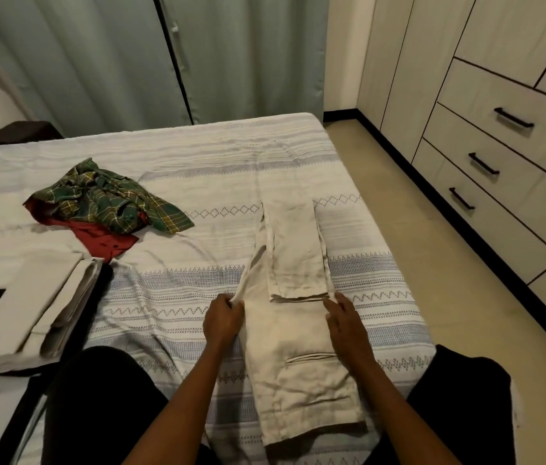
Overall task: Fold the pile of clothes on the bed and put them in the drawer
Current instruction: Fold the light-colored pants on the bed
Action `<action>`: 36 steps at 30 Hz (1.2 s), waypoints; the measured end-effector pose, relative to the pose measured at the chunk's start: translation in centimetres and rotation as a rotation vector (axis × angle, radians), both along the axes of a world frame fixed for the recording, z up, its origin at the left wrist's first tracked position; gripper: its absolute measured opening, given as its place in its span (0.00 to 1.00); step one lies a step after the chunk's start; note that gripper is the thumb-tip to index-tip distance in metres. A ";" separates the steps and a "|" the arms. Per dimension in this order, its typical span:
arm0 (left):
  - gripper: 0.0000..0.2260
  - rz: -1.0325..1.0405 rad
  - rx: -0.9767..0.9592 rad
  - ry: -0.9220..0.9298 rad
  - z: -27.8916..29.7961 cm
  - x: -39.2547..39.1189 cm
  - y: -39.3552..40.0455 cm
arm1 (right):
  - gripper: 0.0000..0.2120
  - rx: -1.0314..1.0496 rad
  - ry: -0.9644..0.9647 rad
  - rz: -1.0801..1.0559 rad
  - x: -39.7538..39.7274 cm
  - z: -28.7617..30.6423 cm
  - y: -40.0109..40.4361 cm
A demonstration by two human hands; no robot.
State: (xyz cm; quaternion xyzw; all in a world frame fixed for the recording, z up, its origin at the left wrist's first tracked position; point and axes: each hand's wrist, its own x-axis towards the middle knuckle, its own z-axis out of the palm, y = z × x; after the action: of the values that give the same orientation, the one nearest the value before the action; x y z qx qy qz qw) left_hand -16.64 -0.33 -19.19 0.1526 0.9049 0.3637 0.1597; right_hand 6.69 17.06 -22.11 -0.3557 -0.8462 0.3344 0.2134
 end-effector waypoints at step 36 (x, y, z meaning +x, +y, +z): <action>0.32 -0.930 -0.194 0.039 2.0 -4.0 4.8 | 0.20 0.224 0.293 0.423 8.9 3.9 -2.2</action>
State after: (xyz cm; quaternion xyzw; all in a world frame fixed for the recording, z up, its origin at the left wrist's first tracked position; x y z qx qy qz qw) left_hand -20.62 4.43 -17.18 0.5327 0.7733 0.1644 0.3020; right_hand 15.59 14.89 -18.24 -0.0934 -0.8934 0.3238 0.2970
